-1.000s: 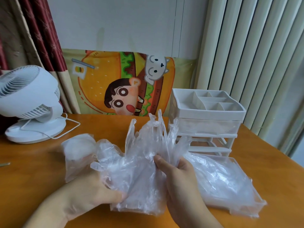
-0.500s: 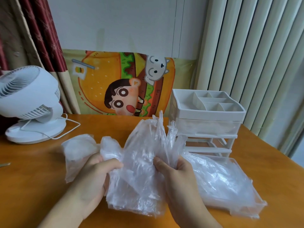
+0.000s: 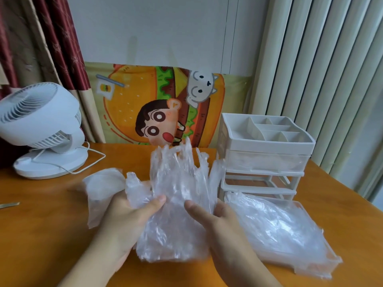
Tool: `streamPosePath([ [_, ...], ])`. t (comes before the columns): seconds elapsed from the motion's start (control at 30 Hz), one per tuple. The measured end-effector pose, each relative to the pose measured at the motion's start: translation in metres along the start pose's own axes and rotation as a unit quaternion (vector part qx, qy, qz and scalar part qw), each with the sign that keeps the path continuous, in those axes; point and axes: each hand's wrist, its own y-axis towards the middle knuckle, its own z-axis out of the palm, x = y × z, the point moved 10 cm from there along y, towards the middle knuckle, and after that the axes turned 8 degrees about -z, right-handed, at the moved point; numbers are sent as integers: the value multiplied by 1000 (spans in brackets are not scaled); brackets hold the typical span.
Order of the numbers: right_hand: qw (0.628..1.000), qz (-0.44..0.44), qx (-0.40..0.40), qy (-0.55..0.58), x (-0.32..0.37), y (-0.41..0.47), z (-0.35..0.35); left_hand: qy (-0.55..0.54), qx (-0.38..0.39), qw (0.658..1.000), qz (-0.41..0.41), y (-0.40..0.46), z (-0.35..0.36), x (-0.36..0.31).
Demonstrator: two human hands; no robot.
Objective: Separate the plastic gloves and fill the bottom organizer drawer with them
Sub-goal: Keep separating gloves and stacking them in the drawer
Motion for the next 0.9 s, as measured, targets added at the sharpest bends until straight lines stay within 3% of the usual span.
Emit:
streamPosePath([
  [0.1, 999, 21, 30, -32, -7, -1, 3, -17, -56, 997, 45, -2, -9, -7],
  [0.2, 995, -4, 33, -90, -7, 1, 0, -45, -91, 994, 37, 0, -17, -4],
  [0.4, 991, -47, 31, -124, 0, 1, 3, -90, -88, 992, 9, 6, -17, 5],
  [0.57, 999, -1, 39, 19, 3, -6, 13, -129, -94, 987, 26, -5, -18, -5],
  [0.63, 998, -7, -1, 55, 6, -6, 8, -155, -82, 984, 41, -3, -19, -9],
  [0.73, 995, -84, -42, -20, 29, -4, -5, -172, -11, 985, 24, 0, -15, -12],
  [0.8, 989, -126, -34, -71, 48, -3, -9, -180, 54, 982, 7, 1, -10, -17],
  [0.9, 980, -143, 16, -139, 72, -3, -4, -151, 85, 984, -47, 0, -10, -25],
])
